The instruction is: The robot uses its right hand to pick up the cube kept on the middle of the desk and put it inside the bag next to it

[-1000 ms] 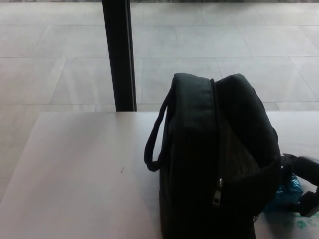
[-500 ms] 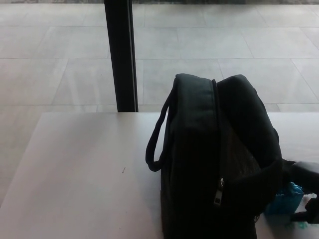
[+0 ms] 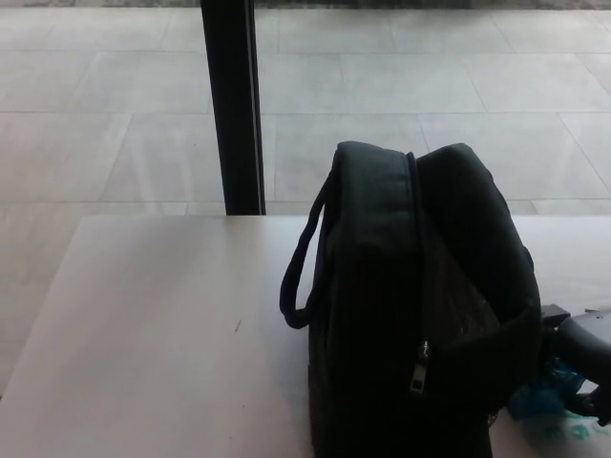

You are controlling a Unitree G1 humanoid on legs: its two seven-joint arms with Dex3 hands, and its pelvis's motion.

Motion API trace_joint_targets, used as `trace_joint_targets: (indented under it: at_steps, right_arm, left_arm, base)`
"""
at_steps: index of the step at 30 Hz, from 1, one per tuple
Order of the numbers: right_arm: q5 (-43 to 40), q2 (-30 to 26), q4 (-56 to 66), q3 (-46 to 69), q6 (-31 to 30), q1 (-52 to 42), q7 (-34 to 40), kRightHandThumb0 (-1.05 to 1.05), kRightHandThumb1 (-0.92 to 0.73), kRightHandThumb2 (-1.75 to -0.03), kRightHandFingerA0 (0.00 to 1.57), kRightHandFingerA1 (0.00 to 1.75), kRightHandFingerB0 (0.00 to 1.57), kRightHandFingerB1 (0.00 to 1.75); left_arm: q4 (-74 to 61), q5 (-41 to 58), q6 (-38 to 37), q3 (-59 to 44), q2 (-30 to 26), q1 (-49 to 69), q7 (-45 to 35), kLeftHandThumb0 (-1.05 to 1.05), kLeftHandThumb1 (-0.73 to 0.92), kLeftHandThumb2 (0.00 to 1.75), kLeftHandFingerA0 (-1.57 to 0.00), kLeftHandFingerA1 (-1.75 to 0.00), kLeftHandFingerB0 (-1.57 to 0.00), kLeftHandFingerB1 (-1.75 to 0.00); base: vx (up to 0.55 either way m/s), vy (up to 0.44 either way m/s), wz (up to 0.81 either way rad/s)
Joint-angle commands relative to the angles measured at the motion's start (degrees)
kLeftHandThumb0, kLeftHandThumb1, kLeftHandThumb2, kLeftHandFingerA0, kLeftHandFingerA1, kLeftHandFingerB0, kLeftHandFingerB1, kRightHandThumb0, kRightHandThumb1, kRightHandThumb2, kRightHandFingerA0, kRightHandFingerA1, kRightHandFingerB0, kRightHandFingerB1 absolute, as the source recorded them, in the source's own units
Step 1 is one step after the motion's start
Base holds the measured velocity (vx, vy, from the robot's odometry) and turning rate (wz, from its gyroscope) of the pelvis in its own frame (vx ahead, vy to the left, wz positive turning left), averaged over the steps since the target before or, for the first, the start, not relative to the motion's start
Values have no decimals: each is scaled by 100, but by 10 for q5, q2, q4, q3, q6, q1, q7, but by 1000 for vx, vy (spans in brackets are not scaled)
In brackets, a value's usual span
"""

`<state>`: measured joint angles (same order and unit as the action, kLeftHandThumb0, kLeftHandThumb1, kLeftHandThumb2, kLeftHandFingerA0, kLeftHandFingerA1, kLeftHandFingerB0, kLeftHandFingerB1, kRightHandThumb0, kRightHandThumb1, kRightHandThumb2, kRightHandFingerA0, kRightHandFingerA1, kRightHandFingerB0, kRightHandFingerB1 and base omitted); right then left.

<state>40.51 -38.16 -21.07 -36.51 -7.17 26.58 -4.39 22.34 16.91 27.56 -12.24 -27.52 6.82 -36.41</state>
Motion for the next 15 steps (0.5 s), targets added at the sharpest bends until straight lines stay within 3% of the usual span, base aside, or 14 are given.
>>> trace_joint_targets:
  at_steps: [1, 3, 5, 7, 9, 10, 11, 12, 13, 15]
  right_arm:
    - [30, 6, -25, -12, 71, -53, 46, -26, -70, -79, 81, 162, 85, 87]
    - [15, 7, -25, 5, 83, -57, 44, -24, -66, -86, 82, 163, 83, 111]
    - [16, 11, -28, 13, 86, -60, 52, -23, -63, -85, 83, 161, 85, 108]
    - [15, 14, -33, 24, 94, -67, 69, -25, -63, -80, 83, 159, 85, 89]
    - [15, 14, -34, 35, 100, -73, 82, -23, -62, -85, 83, 167, 78, 120]
    - [16, 15, -35, 36, 101, -73, 84, -23, -62, -85, 83, 167, 78, 120]
    - [10, 12, -38, 48, 111, -77, 91, -14, -59, -91, 92, 174, 72, 140]
    - [7, 12, -39, 53, 116, -79, 94, -14, -59, -91, 92, 174, 72, 140]
    - [4, 12, -41, 59, 122, -80, 91, -21, -59, -94, 80, 175, 72, 148]
    - [3, 10, -43, 67, 133, -83, 97, -20, -59, -95, 81, 175, 74, 148]
  left_arm:
    - [-3, -5, 1, 0, -19, -5, -7, -62, 73, 62, -21, -49, -26, -40]
    - [-4, -4, 3, -1, -19, -6, -5, -62, 73, 61, -22, -50, -26, -39]
    - [-5, -7, 1, 0, -20, -3, -4, -63, 72, 61, -24, -50, -25, -39]
    - [-2, -5, 2, -1, -19, -1, -5, -62, 72, 61, -23, -49, -25, -38]
    - [-2, -5, 5, 0, -19, -1, -3, -62, 71, 62, -22, -48, -27, -39]
    - [-2, -5, 5, 0, -19, -1, -2, -62, 71, 62, -22, -48, -27, -39]
    - [0, -5, 5, 0, -19, -1, -2, -62, 71, 61, -24, -48, -26, -38]
    - [0, -5, 5, 0, -19, -1, -2, -62, 71, 61, -24, -48, -26, -38]
    - [3, -6, 4, -1, -20, -2, 0, -63, 70, 61, -24, -48, -26, -38]
    - [7, -7, 2, 0, -20, -3, 0, -63, 71, 61, -25, -48, -26, -38]
  base:
    - [0, 0, 0]
    - [0, 0, 0]
    - [0, 0, 0]
    - [0, 0, 0]
    - [0, 0, 0]
    - [0, 0, 0]
    - [0, 0, 0]
    - [0, 0, 0]
    - [0, 0, 0]
    - [0, 0, 0]
